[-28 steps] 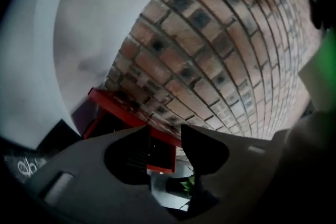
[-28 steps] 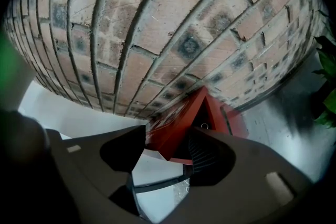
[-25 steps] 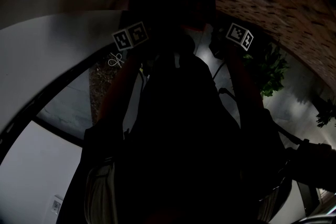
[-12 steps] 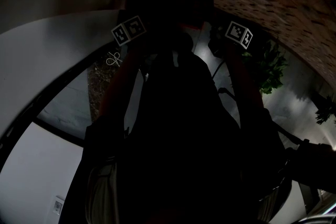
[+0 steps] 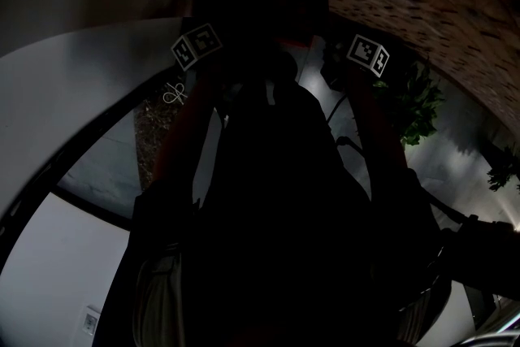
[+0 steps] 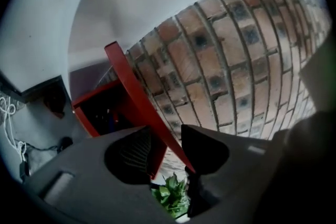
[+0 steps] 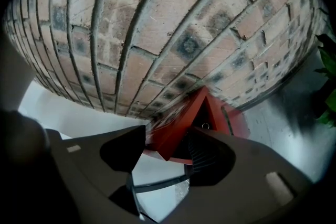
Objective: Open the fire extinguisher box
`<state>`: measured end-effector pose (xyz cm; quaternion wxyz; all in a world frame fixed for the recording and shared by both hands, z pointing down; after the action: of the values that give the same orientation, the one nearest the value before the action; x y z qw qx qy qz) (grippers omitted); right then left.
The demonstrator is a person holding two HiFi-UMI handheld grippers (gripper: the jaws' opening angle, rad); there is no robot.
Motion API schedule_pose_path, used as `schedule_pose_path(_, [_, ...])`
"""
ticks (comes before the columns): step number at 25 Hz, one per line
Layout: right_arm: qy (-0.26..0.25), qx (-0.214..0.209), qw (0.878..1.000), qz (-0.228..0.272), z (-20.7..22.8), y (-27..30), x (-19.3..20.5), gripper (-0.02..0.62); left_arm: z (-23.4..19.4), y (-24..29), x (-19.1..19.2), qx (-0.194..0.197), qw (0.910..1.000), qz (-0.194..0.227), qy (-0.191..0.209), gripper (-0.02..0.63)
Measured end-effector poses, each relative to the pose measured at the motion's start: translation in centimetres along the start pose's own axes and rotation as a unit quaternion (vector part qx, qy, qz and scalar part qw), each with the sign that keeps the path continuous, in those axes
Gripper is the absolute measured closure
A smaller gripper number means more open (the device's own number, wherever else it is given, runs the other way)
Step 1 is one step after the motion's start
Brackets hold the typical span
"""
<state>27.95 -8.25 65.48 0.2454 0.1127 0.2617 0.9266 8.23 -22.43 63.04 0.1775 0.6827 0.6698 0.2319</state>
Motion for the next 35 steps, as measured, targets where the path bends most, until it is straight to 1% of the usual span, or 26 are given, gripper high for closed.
schedule_pose_path(2, [0.001,0.001,1.0,0.001,0.1,-0.1,0.1,0.342,-0.1,0.5,0.0,-0.002,0.9999,-0.011,-0.001,0.434])
schedule_pose_path(4, [0.001,-0.002,1.0,0.001,0.1,0.0,0.0,0.342,-0.2,0.8,-0.1,-0.008,0.9998,-0.017,0.006,0.434])
schedule_pose_path(6, [0.004,-0.007,1.0,0.003,0.0,0.0,-0.2,0.341,0.0,0.9,-0.5,-0.011,0.9998,-0.014,0.013,0.437])
schedule_pose_path(8, [0.007,-0.01,1.0,0.006,0.0,0.0,-0.4,0.339,0.1,0.9,-0.7,-0.015,0.9996,-0.013,0.018,0.459])
schedule_pose_path(12, [0.007,-0.013,1.0,0.007,-0.1,-0.1,-0.5,0.336,0.6,1.0,-1.0,-0.017,0.9992,-0.014,0.035,0.459])
schedule_pose_path(18, [0.005,-0.013,1.0,0.008,-0.2,-0.1,-0.4,0.331,0.5,1.0,-1.2,-0.027,0.9985,-0.02,0.042,0.457])
schedule_pose_path(28, [0.012,-0.018,1.0,0.02,-0.5,-0.3,-0.7,0.328,1.1,1.1,-1.5,-0.019,0.9985,-0.026,0.045,0.457])
schedule_pose_path(31, [0.002,-0.019,1.0,0.022,-0.8,-0.4,-0.7,0.324,1.4,1.2,-1.7,-0.015,0.9981,-0.03,0.052,0.457])
schedule_pose_path(35, [0.005,-0.024,0.999,0.026,-1.2,-0.4,-1.1,0.324,1.9,1.2,-2.1,-0.014,0.9974,-0.034,0.062,0.457])
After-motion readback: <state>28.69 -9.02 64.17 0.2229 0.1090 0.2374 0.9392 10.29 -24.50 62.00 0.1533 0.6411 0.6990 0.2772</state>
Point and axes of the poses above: the fingertips, and each gripper's own axes: y forward along the fingers, z to its right, x out of its underside, the point moved 3 cm from there along -y, backward along the fingers, and after that the axes turned 8 degrees about -z, right-handed, at the moved point
